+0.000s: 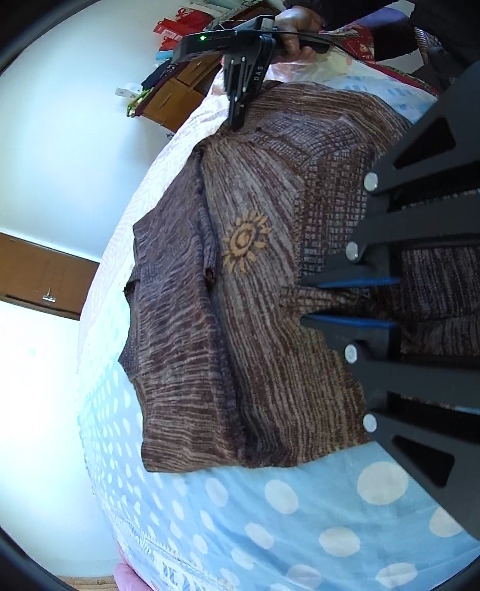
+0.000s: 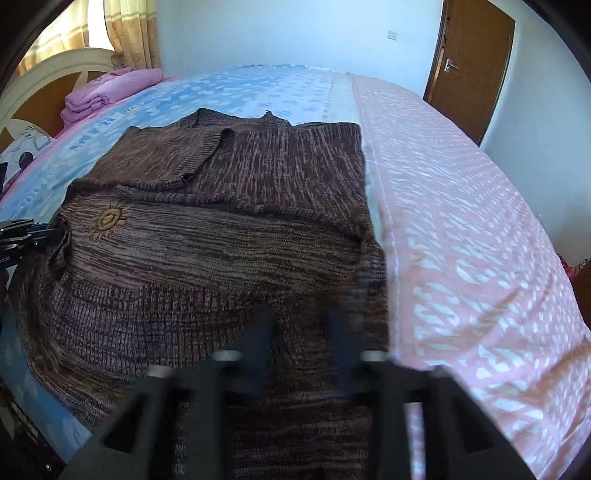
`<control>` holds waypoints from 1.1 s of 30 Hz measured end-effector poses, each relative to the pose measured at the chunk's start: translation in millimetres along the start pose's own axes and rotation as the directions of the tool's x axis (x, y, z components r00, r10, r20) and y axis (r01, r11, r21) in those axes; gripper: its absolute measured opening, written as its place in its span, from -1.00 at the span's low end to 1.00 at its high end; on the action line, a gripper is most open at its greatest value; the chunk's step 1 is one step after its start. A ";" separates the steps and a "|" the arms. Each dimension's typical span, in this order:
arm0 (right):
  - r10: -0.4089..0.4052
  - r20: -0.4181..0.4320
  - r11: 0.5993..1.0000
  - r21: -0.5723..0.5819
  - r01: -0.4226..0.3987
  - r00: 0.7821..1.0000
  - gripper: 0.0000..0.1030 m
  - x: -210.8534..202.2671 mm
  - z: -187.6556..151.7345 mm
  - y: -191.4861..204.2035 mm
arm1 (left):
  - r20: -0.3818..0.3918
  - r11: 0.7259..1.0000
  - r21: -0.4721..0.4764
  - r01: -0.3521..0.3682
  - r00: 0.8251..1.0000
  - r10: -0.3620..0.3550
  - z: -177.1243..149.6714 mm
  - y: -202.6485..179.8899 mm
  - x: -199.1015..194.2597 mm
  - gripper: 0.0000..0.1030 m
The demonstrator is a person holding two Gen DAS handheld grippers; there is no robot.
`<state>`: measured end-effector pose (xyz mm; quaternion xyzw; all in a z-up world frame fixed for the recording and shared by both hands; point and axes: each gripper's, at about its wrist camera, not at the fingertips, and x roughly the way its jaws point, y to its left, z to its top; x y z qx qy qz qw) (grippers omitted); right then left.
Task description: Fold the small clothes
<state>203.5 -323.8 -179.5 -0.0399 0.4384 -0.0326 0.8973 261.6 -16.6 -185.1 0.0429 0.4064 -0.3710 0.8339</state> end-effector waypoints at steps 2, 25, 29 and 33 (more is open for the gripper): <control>0.024 -0.010 1.000 0.020 -0.024 1.000 -0.95 -3.9 -2.2 -3.3 | 0.008 1.000 -0.016 0.006 1.000 -0.006 -2.4 -1.4 -2.2 -0.78; 0.050 0.287 0.982 0.159 -0.099 0.957 -0.95 -83.1 69.6 -25.6 | 0.220 0.957 -0.266 -0.115 0.960 0.176 57.8 38.8 -61.5 -0.79; 0.030 0.309 0.984 0.156 -0.081 0.951 -0.95 -77.7 90.4 -27.6 | 0.242 0.940 -0.316 -0.128 0.947 0.210 69.4 55.6 -60.7 -0.79; 0.006 0.315 0.988 0.145 -0.054 0.949 -0.95 -66.3 110.4 -27.2 | 0.240 0.923 -0.353 -0.152 0.939 0.246 82.5 71.5 -53.7 -0.79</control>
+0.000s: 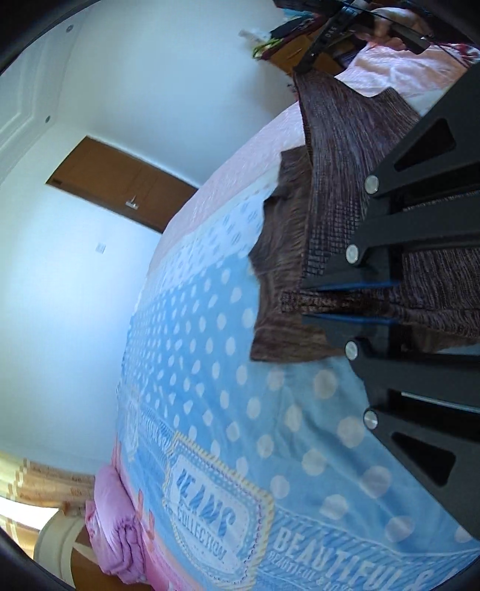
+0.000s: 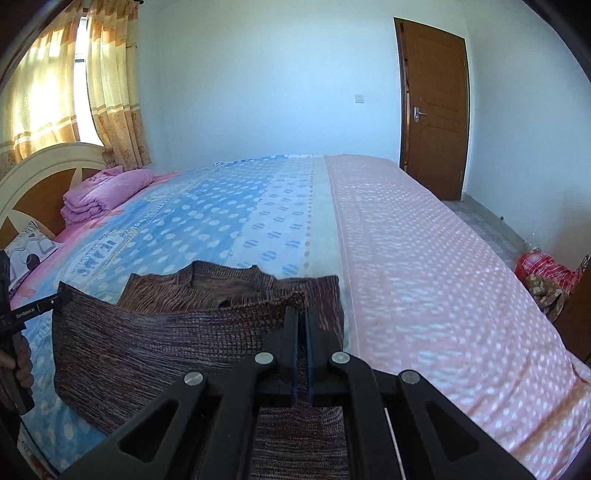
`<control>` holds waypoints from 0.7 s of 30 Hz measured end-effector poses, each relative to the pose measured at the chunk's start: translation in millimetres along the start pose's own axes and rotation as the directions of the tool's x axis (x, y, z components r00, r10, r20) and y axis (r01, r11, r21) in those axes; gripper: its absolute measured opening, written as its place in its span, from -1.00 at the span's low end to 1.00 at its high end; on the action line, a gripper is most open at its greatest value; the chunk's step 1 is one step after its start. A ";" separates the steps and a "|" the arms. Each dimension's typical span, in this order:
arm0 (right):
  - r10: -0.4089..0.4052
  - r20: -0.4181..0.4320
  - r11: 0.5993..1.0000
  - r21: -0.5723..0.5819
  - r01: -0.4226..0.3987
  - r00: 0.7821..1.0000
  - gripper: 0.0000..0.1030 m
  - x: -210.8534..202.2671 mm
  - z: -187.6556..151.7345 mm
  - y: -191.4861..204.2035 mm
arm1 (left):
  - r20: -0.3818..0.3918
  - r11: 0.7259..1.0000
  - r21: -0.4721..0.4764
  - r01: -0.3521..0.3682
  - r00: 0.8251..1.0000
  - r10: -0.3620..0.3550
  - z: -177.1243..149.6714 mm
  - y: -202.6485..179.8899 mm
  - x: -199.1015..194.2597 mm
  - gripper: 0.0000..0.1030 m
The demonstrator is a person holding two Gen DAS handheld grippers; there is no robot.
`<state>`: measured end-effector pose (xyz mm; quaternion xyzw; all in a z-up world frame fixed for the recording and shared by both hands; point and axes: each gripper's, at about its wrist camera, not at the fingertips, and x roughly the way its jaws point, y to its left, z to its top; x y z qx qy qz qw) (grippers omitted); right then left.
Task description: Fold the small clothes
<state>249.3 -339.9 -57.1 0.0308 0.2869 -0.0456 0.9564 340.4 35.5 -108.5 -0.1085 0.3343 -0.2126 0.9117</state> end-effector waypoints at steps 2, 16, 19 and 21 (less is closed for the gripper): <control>-0.006 0.002 1.000 -0.006 0.006 1.000 -0.95 9.0 8.3 1.1 | -0.003 1.000 -0.021 -0.015 1.000 0.015 7.0 5.1 8.9 -0.79; -0.113 0.003 0.991 -0.067 0.113 0.994 -0.96 95.3 51.9 -1.9 | -0.007 0.995 -0.081 -0.053 0.999 0.053 55.3 23.0 79.9 -0.79; -0.126 -0.013 0.991 -0.040 0.126 0.992 -0.96 121.2 55.8 -9.6 | -0.010 0.994 -0.098 -0.058 0.998 0.057 63.4 27.6 98.9 -0.79; -0.134 -0.028 0.991 -0.023 0.133 0.991 -0.96 139.5 57.7 -14.6 | -0.007 0.992 -0.101 -0.081 0.997 0.081 67.8 29.9 110.9 -0.87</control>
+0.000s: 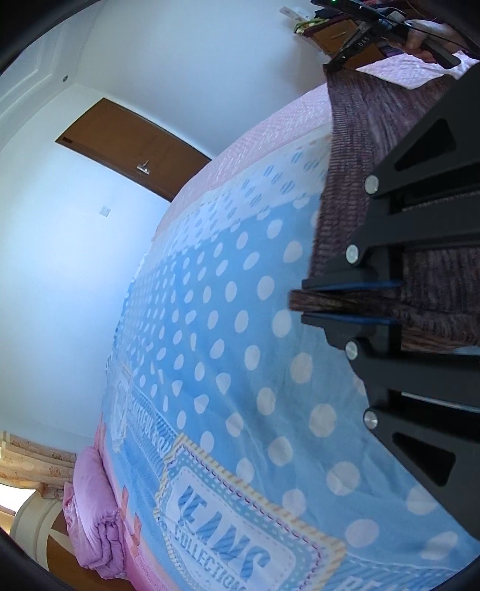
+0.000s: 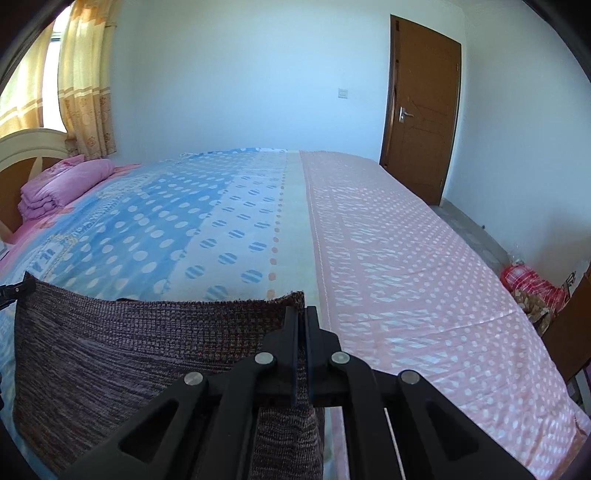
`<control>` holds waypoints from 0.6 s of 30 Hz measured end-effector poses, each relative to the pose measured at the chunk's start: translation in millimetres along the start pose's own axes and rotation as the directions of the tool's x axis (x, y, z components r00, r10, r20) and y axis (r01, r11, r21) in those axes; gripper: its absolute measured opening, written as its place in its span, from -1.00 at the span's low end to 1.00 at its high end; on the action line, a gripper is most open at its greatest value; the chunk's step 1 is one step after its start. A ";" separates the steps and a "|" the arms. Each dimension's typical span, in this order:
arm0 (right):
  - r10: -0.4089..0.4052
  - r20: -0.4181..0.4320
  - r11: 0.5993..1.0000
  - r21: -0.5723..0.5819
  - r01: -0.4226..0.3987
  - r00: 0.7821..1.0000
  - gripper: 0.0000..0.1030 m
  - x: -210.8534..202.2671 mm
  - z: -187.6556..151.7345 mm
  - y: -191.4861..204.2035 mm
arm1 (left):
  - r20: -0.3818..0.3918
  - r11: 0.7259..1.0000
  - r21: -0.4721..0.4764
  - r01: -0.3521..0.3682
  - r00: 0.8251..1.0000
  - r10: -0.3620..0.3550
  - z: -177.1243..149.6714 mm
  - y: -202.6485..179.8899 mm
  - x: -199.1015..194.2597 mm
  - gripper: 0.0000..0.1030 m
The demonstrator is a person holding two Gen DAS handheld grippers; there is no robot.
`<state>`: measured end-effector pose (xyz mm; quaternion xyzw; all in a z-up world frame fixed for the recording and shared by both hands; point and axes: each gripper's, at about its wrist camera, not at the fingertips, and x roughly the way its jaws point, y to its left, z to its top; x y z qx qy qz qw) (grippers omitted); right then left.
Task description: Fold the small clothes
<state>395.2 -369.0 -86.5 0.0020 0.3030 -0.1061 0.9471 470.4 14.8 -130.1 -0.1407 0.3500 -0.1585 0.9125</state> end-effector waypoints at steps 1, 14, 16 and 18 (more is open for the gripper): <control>-0.005 -0.006 1.000 0.005 0.005 1.000 -0.96 7.6 0.1 -0.8 | 0.004 1.000 0.002 -0.024 1.000 0.024 2.6 1.0 6.8 -0.90; -0.020 -0.140 0.999 0.025 0.023 0.990 -0.96 88.4 -25.2 -2.1 | -0.111 0.999 0.034 0.011 0.994 -0.007 -10.0 3.9 40.8 -0.68; -0.023 -0.144 1.000 0.016 0.025 0.989 -0.96 89.7 -25.9 -0.6 | -0.113 0.998 0.061 -0.002 0.994 0.008 -15.1 3.1 32.7 -0.19; -0.026 -0.158 1.000 0.006 0.027 0.987 -0.96 94.7 -28.0 0.6 | -0.108 0.997 0.080 0.003 0.994 0.005 -23.0 -0.6 21.3 -0.06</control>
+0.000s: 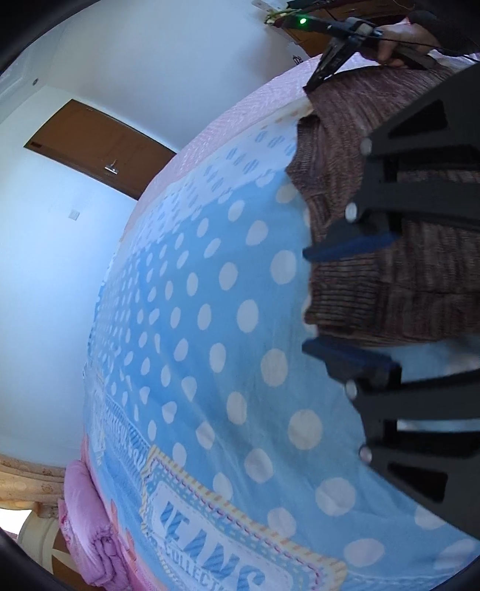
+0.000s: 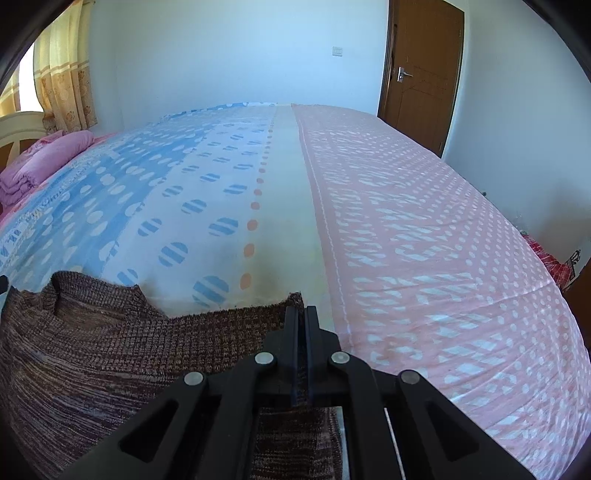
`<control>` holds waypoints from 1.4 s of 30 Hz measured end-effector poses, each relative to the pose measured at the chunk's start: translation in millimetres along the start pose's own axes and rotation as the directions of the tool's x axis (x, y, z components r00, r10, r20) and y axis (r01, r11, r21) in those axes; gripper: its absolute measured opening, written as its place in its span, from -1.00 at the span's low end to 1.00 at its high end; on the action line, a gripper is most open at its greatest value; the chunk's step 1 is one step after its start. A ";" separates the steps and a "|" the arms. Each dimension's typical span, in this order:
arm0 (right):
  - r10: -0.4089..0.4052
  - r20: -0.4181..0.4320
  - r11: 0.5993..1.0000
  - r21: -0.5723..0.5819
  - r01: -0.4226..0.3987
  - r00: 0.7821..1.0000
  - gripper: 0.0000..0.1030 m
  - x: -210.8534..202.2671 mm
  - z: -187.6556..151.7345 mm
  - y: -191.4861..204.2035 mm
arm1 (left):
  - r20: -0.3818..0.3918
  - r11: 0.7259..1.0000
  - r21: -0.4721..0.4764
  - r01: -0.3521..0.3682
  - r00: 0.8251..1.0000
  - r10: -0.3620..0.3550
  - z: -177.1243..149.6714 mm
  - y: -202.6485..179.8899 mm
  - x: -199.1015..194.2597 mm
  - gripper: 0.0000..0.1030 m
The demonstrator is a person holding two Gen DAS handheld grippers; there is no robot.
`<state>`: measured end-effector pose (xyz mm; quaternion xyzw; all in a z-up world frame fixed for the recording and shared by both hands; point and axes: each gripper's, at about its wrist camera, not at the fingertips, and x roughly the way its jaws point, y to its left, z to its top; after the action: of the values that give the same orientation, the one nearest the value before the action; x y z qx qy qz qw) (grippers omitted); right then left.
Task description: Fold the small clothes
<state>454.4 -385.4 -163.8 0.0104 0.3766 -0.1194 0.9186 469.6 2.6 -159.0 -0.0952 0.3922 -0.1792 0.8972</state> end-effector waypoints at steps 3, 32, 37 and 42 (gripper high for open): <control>-0.007 -0.028 1.000 0.008 0.007 1.000 -0.96 10.7 -1.6 -0.6 | -0.018 0.998 0.050 0.047 0.999 -0.046 -9.2 -15.2 -7.8 -0.06; 0.215 -0.077 0.975 -0.033 -0.218 0.974 -0.95 -34.3 -29.5 41.1 | -0.046 0.987 0.107 -0.119 0.991 0.124 -21.9 -45.2 40.0 -0.03; -0.030 0.010 0.985 0.170 0.028 0.999 -0.93 -36.0 -19.5 -49.3 | -0.044 0.987 0.111 -0.120 0.991 0.126 -22.5 -47.0 40.7 -0.02; 0.038 0.072 0.982 0.184 -0.051 0.997 -0.93 -66.5 -23.4 -49.6 | -0.042 0.987 0.109 -0.119 0.991 0.125 -22.6 -46.7 41.0 -0.01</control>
<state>381.3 -416.9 -130.9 0.1001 0.3318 -0.1337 0.9284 467.2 -57.2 -187.1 -0.0187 0.4090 -0.1468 0.9004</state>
